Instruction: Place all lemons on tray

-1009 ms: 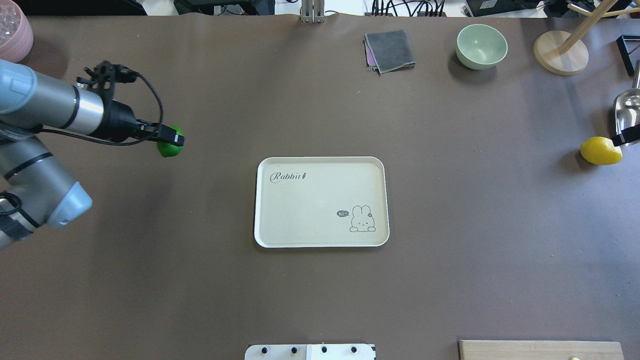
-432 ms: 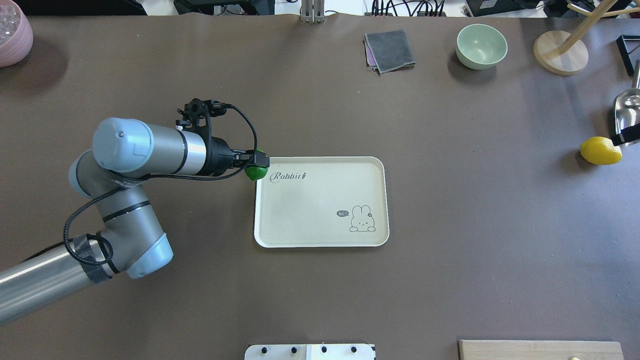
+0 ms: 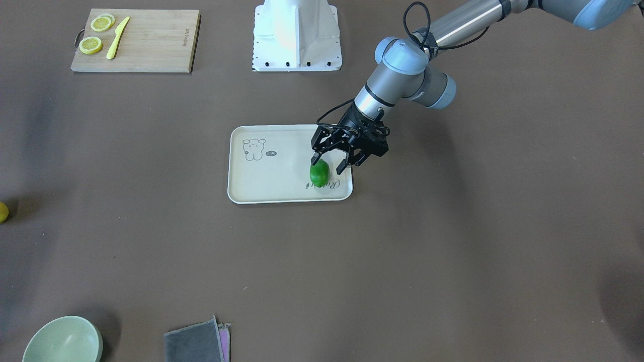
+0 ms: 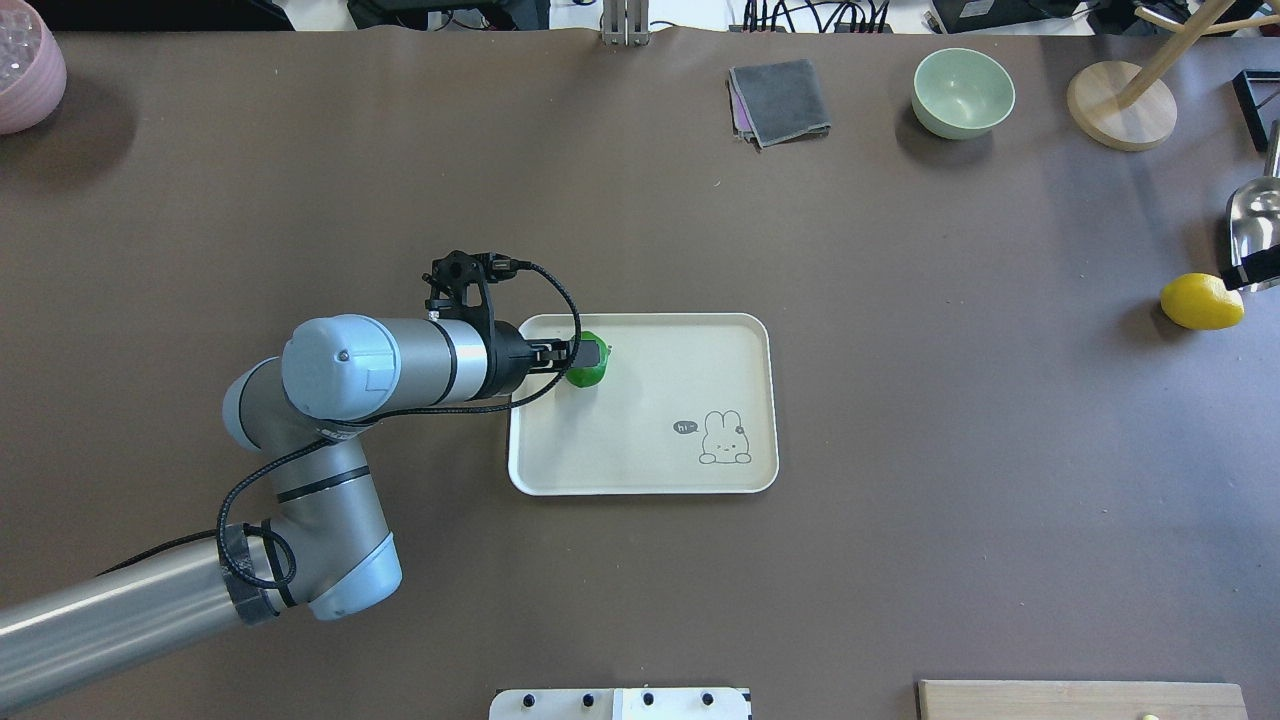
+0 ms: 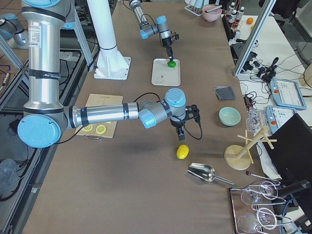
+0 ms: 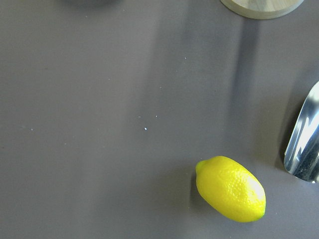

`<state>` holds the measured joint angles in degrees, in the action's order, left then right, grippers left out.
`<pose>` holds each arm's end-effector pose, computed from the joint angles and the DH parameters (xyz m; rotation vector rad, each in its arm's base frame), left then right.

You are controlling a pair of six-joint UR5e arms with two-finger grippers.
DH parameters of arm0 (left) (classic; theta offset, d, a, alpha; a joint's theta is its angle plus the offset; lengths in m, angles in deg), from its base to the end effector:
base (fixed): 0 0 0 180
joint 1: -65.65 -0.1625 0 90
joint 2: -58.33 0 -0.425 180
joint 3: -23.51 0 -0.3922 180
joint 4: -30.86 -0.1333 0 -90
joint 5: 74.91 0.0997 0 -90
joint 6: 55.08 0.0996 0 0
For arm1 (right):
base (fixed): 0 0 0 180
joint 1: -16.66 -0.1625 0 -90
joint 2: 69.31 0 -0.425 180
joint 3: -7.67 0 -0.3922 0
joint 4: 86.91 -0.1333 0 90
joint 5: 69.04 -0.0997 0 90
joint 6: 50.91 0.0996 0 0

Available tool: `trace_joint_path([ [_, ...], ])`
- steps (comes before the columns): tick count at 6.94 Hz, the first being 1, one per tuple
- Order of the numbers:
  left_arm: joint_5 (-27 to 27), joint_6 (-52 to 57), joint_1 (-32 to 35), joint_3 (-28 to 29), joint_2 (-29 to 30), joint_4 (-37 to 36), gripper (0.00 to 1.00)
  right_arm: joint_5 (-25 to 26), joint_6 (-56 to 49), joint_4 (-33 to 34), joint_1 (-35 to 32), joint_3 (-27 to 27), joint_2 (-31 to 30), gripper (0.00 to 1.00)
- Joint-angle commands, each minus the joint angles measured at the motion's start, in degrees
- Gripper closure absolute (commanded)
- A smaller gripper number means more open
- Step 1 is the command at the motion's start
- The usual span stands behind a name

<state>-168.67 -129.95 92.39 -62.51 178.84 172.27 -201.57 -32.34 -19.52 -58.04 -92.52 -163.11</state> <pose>0.5544 -0.4213 0.2767 0.4346 1.2907 -0.1257 -0.0642 -0.4846 0.5588 0.2499 -0.8345 -0.1344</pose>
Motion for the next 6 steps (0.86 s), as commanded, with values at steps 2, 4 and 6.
trace_joint_path([
  [2, -2.1, 8.9, 2.0, -5.2, -2.4, -2.0, 0.01, 2.7, -0.1, -0.1, 0.0, -0.3, 0.2, 0.0],
  [4, -20.5, 16.5, 15.5, -11.3, -11.6, -3.9, 0.01, 4.4, -1.0, -0.1, 1.1, 0.2, -0.6, 0.0],
  [6, -33.5, 26.9, 27.3, -11.8, -17.6, -3.8, 0.01, 7.3, -17.0, -0.1, 2.1, 1.0, -2.3, 0.0],
])
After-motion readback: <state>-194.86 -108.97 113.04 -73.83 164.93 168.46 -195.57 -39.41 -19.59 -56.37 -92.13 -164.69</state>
